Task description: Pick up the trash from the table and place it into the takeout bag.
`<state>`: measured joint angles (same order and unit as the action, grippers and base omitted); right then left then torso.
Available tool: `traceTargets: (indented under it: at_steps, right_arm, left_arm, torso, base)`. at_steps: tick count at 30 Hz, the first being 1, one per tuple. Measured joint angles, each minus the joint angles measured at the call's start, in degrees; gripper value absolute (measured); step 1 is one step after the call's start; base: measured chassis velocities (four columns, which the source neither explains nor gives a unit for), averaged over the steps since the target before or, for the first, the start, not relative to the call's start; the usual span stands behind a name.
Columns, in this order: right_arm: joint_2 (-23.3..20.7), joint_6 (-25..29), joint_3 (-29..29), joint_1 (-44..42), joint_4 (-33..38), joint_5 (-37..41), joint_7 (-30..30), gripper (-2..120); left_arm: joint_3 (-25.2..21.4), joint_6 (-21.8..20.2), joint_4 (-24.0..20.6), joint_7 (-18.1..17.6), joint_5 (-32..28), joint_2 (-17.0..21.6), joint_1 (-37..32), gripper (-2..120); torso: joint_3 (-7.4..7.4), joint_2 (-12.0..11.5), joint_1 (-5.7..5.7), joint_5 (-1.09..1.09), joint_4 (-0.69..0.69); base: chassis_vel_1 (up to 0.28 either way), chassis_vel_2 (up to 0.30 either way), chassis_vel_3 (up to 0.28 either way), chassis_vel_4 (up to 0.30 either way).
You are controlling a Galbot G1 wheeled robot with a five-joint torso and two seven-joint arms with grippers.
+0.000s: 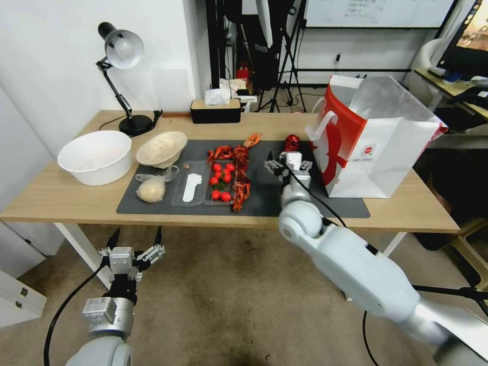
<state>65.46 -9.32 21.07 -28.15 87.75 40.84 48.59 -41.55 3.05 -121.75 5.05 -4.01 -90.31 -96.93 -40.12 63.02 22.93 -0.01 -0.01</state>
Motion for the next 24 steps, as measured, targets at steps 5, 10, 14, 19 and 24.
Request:
traceTargets:
  at_steps: [5,10,14,19,24]
  right_arm:
    - [1.11,-1.30,0.95,1.90,-3.27,0.79,1.46,99]
    - [2.39,-1.51,1.92,3.89,-6.81,2.78,1.85,100]
    - [3.41,-1.60,2.50,5.21,-9.68,3.70,1.84,100]
    - [5.14,-1.44,2.65,6.71,-12.97,5.09,1.75,100]
    - [6.17,-1.39,2.95,7.70,-15.03,5.17,1.65,100]
  left_arm:
    - [0.00,0.05,0.14,-0.01,-0.07,0.04,0.12,100]
    - [0.02,0.09,0.36,-0.03,-0.14,0.12,0.29,100]
    - [0.08,0.16,0.46,-0.04,-0.15,0.15,0.32,100]
    - [0.13,0.31,0.58,-0.04,-0.18,0.16,0.35,100]
    - [0.02,0.53,0.65,-0.06,-0.25,0.23,0.27,100]
  torso:
    - [0.00,0.00,-0.01,0.00,0.00]
    - [0.01,0.00,-0.01,0.00,0.01]
    - [0.01,0.00,-0.01,0.00,0.00]
    - [0.00,0.00,-0.01,0.01,0.01]
    - [0.01,0.00,-0.01,0.00,0.01]
  base:
    - [0.000,0.000,0.000,0.000]
    - [0.000,0.000,0.000,0.000]
    - [0.000,0.000,0.000,0.000]
    - [0.000,0.000,0.000,0.000]
    - [0.000,0.000,0.000,0.000]
